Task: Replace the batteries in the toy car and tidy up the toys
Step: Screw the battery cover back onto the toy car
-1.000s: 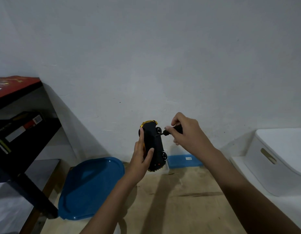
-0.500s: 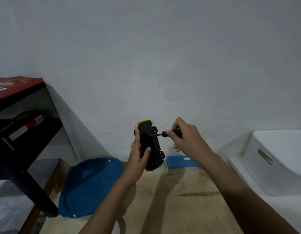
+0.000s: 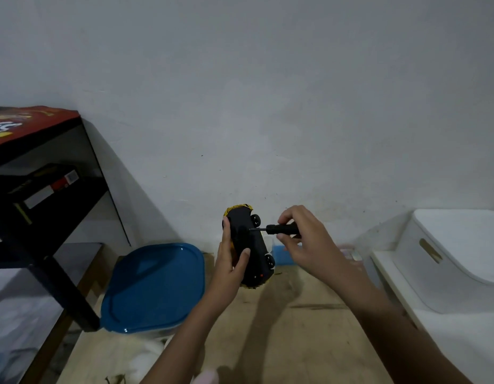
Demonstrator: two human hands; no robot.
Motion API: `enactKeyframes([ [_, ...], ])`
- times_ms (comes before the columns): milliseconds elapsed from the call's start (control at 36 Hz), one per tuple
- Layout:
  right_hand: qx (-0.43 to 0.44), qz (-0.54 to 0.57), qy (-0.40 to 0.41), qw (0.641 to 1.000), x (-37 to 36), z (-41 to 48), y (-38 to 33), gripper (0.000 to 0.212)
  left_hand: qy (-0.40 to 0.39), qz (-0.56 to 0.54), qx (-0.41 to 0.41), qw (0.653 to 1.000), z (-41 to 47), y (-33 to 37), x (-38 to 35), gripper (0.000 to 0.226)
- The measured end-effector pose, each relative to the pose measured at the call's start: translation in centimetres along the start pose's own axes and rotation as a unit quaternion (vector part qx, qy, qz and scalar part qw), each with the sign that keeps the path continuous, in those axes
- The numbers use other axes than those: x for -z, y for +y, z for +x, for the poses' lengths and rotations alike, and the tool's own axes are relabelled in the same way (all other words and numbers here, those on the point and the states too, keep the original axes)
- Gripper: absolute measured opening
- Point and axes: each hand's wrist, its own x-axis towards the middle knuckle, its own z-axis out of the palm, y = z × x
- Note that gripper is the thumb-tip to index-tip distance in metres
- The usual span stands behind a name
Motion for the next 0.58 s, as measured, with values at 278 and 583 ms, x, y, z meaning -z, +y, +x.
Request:
enactKeyframes([
  [278,-0.037,0.028,0.048,0.998,-0.6,-0.5,0.8,0.011,-0.018,0.028,0.035,0.999,-1.5,-0.3,-0.4,0.073],
  [583,0.066,-0.023,0.018,0.997,2.2,0.0,4.5,0.007,-0.024,0.063,0.046,0.997,0.0,-0.1,-4.1,0.070],
])
